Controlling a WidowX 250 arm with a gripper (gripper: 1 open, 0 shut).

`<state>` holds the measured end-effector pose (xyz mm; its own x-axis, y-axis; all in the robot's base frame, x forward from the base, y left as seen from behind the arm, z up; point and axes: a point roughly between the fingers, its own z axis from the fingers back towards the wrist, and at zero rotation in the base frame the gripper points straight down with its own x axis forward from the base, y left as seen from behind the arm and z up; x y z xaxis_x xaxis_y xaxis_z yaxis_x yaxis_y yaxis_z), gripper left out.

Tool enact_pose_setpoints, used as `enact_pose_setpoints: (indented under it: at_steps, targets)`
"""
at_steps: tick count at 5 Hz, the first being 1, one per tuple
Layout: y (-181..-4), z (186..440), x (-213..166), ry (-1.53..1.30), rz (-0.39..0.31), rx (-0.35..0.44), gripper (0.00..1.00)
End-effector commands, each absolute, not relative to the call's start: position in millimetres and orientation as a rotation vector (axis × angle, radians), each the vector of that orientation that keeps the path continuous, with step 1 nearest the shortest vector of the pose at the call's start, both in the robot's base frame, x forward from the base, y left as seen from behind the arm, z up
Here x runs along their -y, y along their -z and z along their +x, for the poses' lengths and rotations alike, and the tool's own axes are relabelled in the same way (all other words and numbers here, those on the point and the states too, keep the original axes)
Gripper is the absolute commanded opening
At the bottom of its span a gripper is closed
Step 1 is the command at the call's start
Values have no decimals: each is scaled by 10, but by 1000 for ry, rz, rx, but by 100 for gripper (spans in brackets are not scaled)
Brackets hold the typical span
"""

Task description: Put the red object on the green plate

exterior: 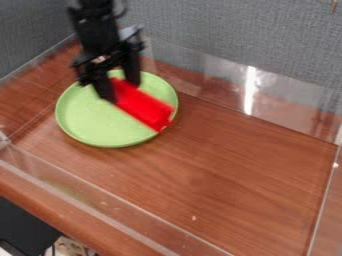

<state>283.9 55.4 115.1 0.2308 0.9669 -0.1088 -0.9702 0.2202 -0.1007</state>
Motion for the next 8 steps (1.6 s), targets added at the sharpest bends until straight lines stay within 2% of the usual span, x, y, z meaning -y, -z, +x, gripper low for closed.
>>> enact_pose_setpoints:
  at_steps: [1,5,8]
  targets:
    - [-1226,2945,-482,-1327,-165,19,0]
    - [-769,3072,-892,-1439,-140,54,0]
    - [-817,3201,-1021,-1499,-155,48,0]
